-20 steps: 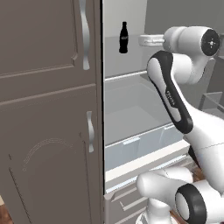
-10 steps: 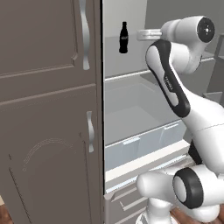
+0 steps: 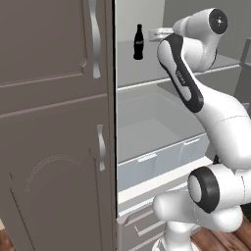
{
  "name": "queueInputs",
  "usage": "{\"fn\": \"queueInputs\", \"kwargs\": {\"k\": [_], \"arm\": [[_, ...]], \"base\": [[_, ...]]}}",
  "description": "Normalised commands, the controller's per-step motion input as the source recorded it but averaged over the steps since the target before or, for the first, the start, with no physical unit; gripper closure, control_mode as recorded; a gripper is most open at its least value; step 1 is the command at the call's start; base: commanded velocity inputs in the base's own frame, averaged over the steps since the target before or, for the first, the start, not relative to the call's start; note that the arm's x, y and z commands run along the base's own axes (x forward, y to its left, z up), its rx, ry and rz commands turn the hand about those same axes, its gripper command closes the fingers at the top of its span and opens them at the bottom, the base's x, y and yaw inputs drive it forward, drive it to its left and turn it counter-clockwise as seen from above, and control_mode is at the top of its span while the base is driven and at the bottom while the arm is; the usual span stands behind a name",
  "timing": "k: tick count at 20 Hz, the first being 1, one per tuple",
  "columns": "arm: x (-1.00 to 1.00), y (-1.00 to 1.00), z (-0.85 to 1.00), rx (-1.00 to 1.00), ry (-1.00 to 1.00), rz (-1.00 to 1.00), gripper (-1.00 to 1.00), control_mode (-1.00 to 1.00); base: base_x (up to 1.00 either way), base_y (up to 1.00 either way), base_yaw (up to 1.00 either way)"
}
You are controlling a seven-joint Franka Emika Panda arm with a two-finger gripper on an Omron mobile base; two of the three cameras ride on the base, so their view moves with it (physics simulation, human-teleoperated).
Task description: Open the fridge, grab two sodas, and place both sodas inside the bowl with ice on the dining counter.
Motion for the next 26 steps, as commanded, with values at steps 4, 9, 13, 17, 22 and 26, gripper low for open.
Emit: {"fn": "queueInputs", "kwargs": {"k": [4, 9, 13, 17, 22, 26], "arm": [[0.36, 0.00, 0.00, 0.00, 0.01, 0.00, -1.00, -1.00], [0.33, 0.03, 0.00, 0.00, 0.00, 0.00, -1.00, -1.00], [0.31, 0.07, -0.19, -0.05, 0.00, 0.00, -1.00, -1.00], [0.27, 0.08, -0.28, -0.08, 0.00, 0.00, -1.00, -1.00], [0.31, 0.08, -0.02, -0.01, 0.00, 0.00, -1.00, -1.00], [0.31, 0.15, 0.00, 0.00, 0.00, 0.00, -1.00, -1.00]], "base": [[0.00, 0.00, 0.00], [0.00, 0.00, 0.00], [0.00, 0.00, 0.00], [0.00, 0.00, 0.00], [0.00, 0.00, 0.00], [0.00, 0.00, 0.00]]}}
